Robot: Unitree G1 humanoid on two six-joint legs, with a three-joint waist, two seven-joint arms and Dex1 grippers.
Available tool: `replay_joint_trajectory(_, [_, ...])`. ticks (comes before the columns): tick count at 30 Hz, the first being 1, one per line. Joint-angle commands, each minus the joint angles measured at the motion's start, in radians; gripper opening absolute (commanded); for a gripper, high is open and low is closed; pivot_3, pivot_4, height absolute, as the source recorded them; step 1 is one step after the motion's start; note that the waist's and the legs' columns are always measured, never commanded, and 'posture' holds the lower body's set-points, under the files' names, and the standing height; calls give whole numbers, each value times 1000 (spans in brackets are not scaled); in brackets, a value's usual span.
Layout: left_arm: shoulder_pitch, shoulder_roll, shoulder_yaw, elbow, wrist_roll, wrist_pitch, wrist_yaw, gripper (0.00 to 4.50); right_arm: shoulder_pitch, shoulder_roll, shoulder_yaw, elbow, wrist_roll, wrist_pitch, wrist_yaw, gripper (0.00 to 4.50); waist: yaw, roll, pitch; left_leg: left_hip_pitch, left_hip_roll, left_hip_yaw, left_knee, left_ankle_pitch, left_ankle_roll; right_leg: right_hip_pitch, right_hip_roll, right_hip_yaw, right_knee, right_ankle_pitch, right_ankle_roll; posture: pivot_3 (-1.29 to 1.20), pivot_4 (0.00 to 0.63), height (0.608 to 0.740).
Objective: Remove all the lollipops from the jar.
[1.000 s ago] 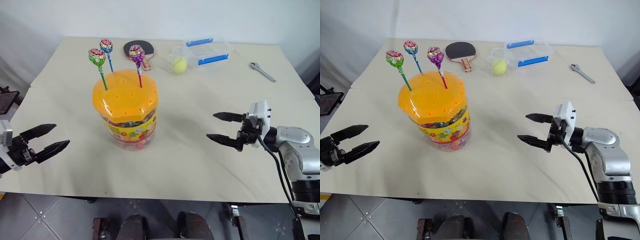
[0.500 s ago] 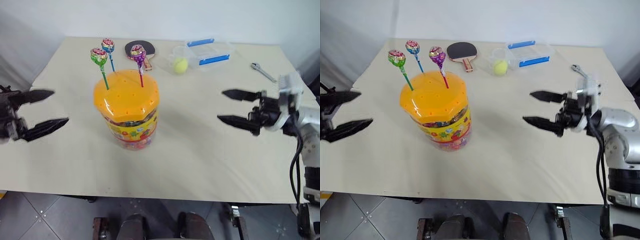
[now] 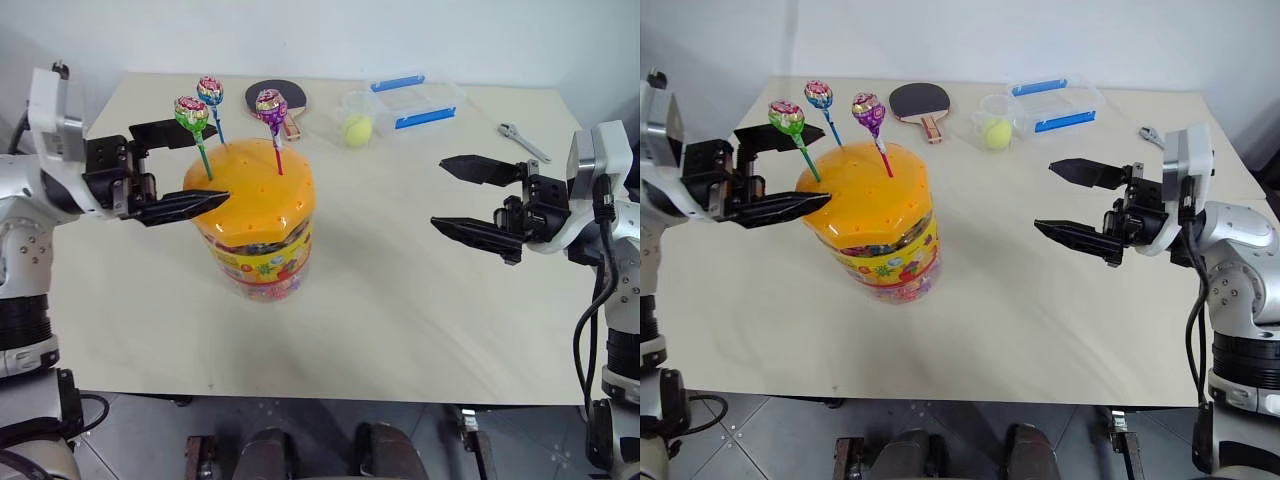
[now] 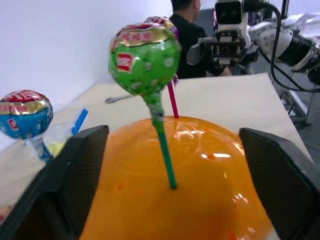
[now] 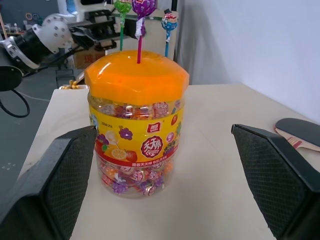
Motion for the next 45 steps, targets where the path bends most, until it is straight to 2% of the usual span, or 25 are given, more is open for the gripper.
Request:
replay_joint_trajectory(1, [-47, -7, -2, 24, 7, -10, -28, 3280, 27, -7, -54, -57, 26, -12, -27, 4500, 0, 0, 0, 0, 0, 0, 0, 0, 0, 0, 0, 0, 0, 0, 0, 0, 150, 740])
replay_joint_trajectory(11, [-106, -28, -14, 42, 4, 4, -77, 96, 72, -13, -83, -96, 37, -13, -61, 4500, 1, -1, 0, 0, 0, 0, 1, 0, 0, 0, 0, 0, 0, 0, 0, 0, 150, 740])
replay_joint_trajectory(21, [-260, -40, 4, 45, 15, 49, 26, 41, 23, -29, -73, -48, 33, -16, -33, 4500, 0, -2, 1, -1, 0, -1, 2, 0, 0, 0, 0, 0, 1, 0, 0, 0, 150, 740])
replay_joint_trajectory(25, [-303, -9, 43, 46, 37, 116, 185, 41, 5, -31, -62, -28, 27, -21, -20, 4500, 0, -2, 1, -1, 0, -1, 2, 0, 0, 0, 0, 0, 1, 0, 0, 0, 150, 740])
replay_joint_trajectory(27, [-290, 40, 64, 29, 61, 183, 277, 41, 2, -29, -60, -25, 27, -21, -17, 4500, -2, -2, 1, -1, 0, -2, 2, 0, 0, 0, 0, 0, 1, 0, 0, 0, 150, 740])
replay_joint_trajectory(35, [-196, 233, 165, -56, 106, 472, 551, 41, -11, -33, -48, -3, 27, -11, 12, 4500, -1, -3, 2, 0, 0, -2, 1, 0, 0, 0, 0, 0, 1, 0, 0, 0, 150, 740])
replay_joint_trajectory(39, [-52, 351, 180, -72, 143, 666, 608, 41, -29, -42, -26, 14, 29, -2, 56, 4500, 1, -3, 2, 0, 0, -2, 1, 0, 0, 0, 0, 1, 1, 0, 0, 0, 150, 740])
replay_joint_trajectory(45, [179, 381, 159, -41, 207, 807, 664, 41, -37, -63, 0, 29, 32, 13, 130, 4500, 2, -5, 3, 0, 0, -1, 1, 0, 0, 0, 0, 1, 1, 0, 0, 0, 150, 740])
